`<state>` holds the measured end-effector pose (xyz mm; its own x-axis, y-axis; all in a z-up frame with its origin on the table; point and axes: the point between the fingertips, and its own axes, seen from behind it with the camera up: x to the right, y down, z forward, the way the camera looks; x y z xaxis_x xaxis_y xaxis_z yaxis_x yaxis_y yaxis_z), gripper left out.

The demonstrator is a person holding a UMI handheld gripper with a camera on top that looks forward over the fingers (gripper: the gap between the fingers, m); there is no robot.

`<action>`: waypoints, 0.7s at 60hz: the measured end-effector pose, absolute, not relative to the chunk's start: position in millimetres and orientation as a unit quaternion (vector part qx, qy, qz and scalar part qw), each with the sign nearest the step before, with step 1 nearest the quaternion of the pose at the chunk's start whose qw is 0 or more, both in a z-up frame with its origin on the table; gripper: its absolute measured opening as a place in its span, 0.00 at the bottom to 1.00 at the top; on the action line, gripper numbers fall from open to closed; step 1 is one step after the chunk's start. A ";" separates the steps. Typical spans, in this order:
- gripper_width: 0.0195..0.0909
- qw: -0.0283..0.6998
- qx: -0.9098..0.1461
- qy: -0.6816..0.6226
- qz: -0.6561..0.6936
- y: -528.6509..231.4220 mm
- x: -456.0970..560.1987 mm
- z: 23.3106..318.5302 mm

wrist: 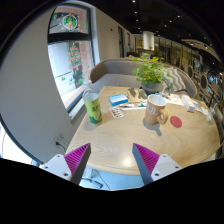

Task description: Pour water

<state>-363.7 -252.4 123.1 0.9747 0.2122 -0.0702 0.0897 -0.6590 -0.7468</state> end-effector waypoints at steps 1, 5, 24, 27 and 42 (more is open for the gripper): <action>0.93 0.408 -0.906 -0.085 0.079 -247.4 -373.3 122.7; 0.93 0.424 -0.897 -0.088 0.087 -223.3 -408.3 120.2; 0.93 0.499 -0.860 -0.072 0.077 -77.7 -485.2 97.9; 0.93 0.503 -0.859 -0.068 0.074 -61.6 -487.7 90.6; 0.49 0.506 -0.857 -0.059 0.079 -31.6 -499.1 62.8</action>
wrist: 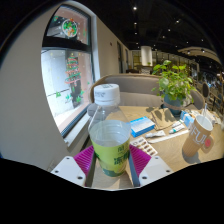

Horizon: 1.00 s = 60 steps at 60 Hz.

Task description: Pour water

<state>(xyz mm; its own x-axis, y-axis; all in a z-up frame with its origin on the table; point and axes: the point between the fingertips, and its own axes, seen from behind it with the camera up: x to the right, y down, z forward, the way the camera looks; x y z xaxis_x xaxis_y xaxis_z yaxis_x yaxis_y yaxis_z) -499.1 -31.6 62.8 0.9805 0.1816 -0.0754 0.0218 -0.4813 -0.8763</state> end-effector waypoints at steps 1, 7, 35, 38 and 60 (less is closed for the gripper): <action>0.49 0.508 -0.856 -0.058 0.078 -31.3 -498.6 63.7; 0.42 0.513 -0.853 -0.063 0.077 -32.4 -498.8 65.9; 0.29 0.532 -0.827 -0.010 0.184 -34.6 -480.4 160.9; 0.29 0.531 -0.816 0.022 0.228 -34.7 -475.3 184.9; 0.28 0.407 -0.659 0.281 0.566 -9.2 -406.3 275.8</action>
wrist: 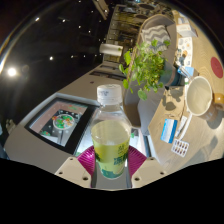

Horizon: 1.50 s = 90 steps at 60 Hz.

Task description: Pour water

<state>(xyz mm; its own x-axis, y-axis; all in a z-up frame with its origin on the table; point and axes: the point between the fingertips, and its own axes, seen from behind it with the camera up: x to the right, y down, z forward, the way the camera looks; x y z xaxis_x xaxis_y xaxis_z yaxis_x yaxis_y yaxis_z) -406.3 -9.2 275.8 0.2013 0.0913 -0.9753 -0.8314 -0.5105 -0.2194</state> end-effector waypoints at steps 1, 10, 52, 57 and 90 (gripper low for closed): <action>0.28 0.396 -0.646 0.298 0.580 -7.4 -400.9 275.4; 0.28 0.296 -0.558 0.401 0.663 1.0 -374.2 256.5; 0.29 0.357 -0.715 0.238 0.552 -13.7 -334.5 257.4; 0.29 0.441 -0.750 0.157 0.468 -8.8 -295.3 280.8; 0.29 0.531 -0.846 -0.015 0.052 28.1 -60.2 118.1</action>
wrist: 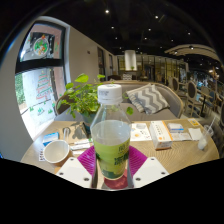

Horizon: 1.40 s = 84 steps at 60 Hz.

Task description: Pour water

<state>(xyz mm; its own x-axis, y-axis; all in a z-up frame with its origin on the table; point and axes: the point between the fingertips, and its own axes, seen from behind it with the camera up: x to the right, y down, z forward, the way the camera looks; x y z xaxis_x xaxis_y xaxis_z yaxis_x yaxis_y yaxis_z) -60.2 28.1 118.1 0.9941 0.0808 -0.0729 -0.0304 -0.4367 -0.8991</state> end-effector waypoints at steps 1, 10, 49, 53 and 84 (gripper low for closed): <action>0.29 0.528 -0.847 -0.016 0.051 28.6 -58.8 112.3; 0.29 0.513 -0.857 -0.037 0.030 24.7 -52.4 68.0; 0.92 0.426 -0.904 0.010 0.013 -71.0 -44.6 87.3; 0.92 0.415 -0.909 0.014 0.016 -102.8 -53.6 105.8; 0.92 0.409 -0.912 0.023 -0.018 -280.7 -103.3 202.2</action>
